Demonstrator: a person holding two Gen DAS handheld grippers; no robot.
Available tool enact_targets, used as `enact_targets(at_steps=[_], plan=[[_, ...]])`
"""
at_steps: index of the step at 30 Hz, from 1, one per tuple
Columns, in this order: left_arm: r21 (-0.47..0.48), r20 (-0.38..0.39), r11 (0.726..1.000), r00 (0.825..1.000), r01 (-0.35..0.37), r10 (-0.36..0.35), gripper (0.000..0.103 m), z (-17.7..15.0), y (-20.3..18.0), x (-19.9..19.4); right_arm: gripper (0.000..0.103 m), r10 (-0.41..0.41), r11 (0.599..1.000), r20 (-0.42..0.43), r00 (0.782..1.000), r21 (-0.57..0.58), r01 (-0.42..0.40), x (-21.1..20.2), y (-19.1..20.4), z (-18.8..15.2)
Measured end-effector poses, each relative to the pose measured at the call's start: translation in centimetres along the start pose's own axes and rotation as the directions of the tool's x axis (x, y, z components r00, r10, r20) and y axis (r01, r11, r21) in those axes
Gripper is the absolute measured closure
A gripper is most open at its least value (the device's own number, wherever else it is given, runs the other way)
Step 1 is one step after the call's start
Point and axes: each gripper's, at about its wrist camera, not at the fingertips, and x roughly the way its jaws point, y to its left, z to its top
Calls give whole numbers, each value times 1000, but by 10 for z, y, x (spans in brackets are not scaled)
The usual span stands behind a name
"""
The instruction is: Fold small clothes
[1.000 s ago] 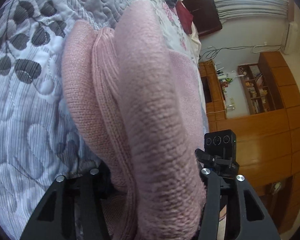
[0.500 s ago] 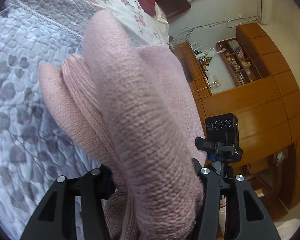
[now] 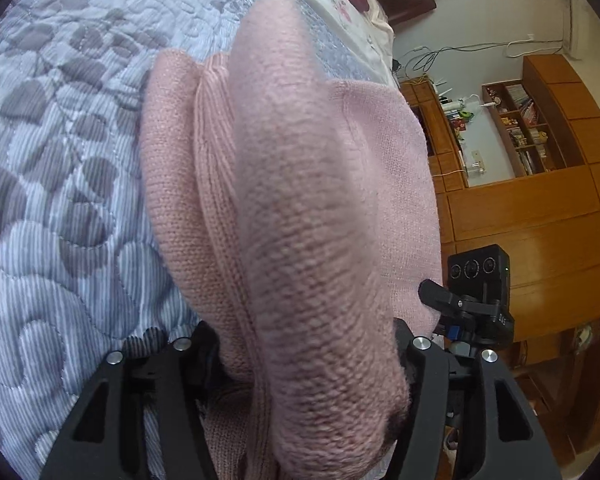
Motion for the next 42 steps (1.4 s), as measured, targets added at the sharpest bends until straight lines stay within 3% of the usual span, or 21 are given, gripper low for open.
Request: enact_targets(at_steps=[5, 8, 11, 15, 16, 18, 20, 22, 28, 31, 32, 34, 35, 37, 42], plan=[[53, 68, 984, 984, -169, 165, 37, -7, -42, -23, 25, -55, 997, 11, 998, -51, 55, -21, 14, -18], [108, 126, 954, 956, -281, 267, 36, -29, -59, -41, 25, -82, 994, 4, 997, -77, 82, -31, 16, -41], [145, 162, 925, 931, -351, 328, 35, -54, -66, -56, 25, -112, 990, -17, 994, -85, 110, -33, 10, -67], [173, 176, 907, 918, -384, 355, 34, -81, -64, -58, 25, -127, 990, -45, 991, -59, 124, -25, -1, -85], [169, 169, 905, 916, -390, 363, 34, -86, -60, -56, 30, -129, 991, -49, 990, -51, 126, -24, -4, -88], [157, 162, 891, 901, -426, 402, 34, -91, -52, -51, 53, -105, 994, -58, 993, -49, 102, -23, -6, -92], [148, 156, 882, 891, -447, 426, 33, -96, -45, -50, 66, -128, 990, -48, 991, -68, 124, -27, -5, -99], [151, 153, 877, 887, -456, 435, 33, -96, -40, -47, 71, -149, 985, -40, 988, -92, 145, -33, -4, -109], [171, 149, 860, 876, -480, 459, 33, -101, -36, -44, 71, -223, 972, -38, 974, -89, 219, -19, 0, -113], [161, 134, 853, 867, -497, 480, 33, -103, -42, -48, 64, -263, 960, -20, 965, -102, 260, -19, 13, -114], [164, 132, 847, 862, -506, 489, 33, -105, -46, -50, 55, -295, 950, -9, 955, -114, 292, -17, 23, -115], [169, 142, 831, 847, -530, 512, 33, -110, -54, -55, 46, -371, 915, 21, 928, -161, 369, -21, 39, -118], [169, 148, 821, 838, -545, 526, 33, -113, -58, -58, 33, -420, 889, 42, 906, -181, 421, -24, 46, -123], [171, 160, 805, 822, -569, 547, 33, -120, -66, -64, 28, -480, 850, 82, 873, -202, 486, -27, 59, -127], [174, 197, 784, 801, -595, 565, 28, -141, -83, -75, 16, -551, 797, 140, 823, -205, 569, -41, 71, -148]])
